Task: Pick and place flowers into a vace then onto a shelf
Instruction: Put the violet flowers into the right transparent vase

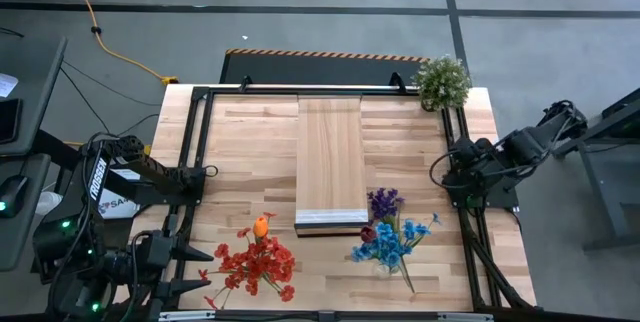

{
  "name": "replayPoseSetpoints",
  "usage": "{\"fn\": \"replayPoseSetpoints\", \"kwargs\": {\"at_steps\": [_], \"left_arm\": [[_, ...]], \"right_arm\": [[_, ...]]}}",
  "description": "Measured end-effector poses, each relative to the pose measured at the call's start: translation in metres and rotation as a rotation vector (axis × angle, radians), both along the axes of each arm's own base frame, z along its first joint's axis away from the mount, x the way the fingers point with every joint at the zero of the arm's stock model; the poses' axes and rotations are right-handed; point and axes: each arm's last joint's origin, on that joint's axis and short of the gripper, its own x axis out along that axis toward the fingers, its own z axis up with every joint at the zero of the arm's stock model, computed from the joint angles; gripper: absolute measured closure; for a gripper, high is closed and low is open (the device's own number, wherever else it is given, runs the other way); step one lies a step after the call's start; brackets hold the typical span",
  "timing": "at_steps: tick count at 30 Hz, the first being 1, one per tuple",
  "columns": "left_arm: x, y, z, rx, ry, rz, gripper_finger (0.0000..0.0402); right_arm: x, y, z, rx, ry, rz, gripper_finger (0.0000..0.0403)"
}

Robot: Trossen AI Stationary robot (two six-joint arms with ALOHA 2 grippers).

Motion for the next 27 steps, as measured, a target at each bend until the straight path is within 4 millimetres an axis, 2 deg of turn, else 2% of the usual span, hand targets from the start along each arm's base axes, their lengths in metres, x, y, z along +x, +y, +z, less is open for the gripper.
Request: {"fn": "replayPoseSetpoints", "kwargs": {"at_steps": [8, 27], "left_arm": [[0.0, 0.0, 0.0, -0.001, -0.001, 0.0, 0.0169], [0.0, 0.0, 0.0, -0.002, 0.002, -0.002, 0.0169]], "right_arm": [[-0.003, 0.002, -0.039, 0.048, 0.176, -0.032, 0.0186], [-0.001, 0.005, -0.035, 0.084, 0.168, -0.042, 0.0186]]}}
